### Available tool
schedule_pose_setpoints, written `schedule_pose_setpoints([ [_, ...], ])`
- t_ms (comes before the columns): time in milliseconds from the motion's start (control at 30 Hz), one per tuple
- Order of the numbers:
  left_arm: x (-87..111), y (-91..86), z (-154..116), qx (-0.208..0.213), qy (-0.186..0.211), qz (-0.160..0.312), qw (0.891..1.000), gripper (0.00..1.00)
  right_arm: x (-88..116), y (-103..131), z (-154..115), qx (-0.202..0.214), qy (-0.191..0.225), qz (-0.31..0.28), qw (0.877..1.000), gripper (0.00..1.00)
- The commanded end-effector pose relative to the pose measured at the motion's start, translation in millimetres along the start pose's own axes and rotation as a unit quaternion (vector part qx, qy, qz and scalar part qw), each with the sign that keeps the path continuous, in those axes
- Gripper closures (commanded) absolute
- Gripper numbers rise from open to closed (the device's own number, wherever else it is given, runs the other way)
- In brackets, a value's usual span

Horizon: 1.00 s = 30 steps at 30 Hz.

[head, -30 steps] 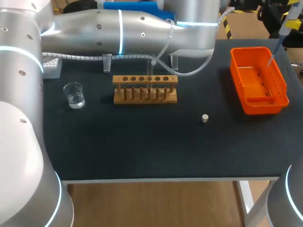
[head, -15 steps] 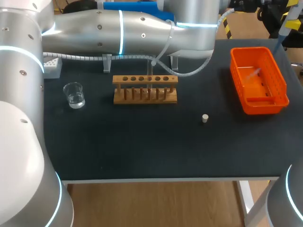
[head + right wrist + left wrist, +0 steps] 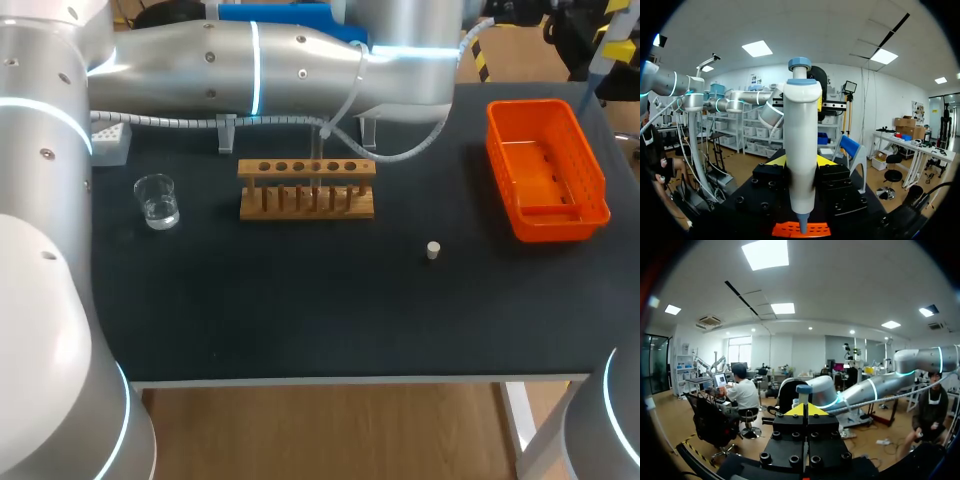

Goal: Invert the test tube, pick up the pipette, mount the tip to pipette, aspirate from beaker and dispense into the tube, eject the tip, return the pipette, and cap with the stopper.

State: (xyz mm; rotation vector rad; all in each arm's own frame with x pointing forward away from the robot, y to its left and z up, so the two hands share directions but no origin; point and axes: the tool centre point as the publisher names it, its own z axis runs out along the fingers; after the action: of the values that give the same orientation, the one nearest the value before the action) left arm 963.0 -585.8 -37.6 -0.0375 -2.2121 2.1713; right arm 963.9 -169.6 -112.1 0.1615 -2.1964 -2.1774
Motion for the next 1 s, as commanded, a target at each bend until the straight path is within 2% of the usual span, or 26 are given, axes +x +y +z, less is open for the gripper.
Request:
schedule_pose_setpoints([
  [33, 0.4, 0.1, -1.0, 0.005, -0.005, 0.007, 1.0, 1.0, -0.9, 6.6, 0.0, 0.003, 0.002, 0.0, 1.0, 1.0],
  [533, 2.9, -25.9, -4.7, 0.004, -0.014, 0.042, 0.999, 1.0, -0.9, 6.6, 0.0, 0.003, 0.002, 0.0, 1.0, 1.0],
  [767, 5.4, -30.3, -7.2, 0.004, -0.016, 0.047, 0.999, 1.0, -0.9, 6.6, 0.0, 0.003, 0.002, 0.0, 1.0, 1.0],
  [800, 6.1, -31.7, -8.5, 0.003, -0.014, 0.049, 0.999, 0.87, -0.9, 6.6, 0.0, 0.003, 0.002, 0.0, 1.0, 1.0],
  [833, 6.4, -33.4, -10.4, 0.001, -0.014, 0.049, 0.999, 0.0, -0.9, 6.6, 0.0, 0.003, 0.002, 0.0, 1.0, 1.0],
  [1000, 7.9, -45.2, -27.7, -0.005, -0.003, 0.054, 0.999, 0.0, -0.9, 6.6, 0.0, 0.003, 0.002, 0.0, 1.0, 1.0],
])
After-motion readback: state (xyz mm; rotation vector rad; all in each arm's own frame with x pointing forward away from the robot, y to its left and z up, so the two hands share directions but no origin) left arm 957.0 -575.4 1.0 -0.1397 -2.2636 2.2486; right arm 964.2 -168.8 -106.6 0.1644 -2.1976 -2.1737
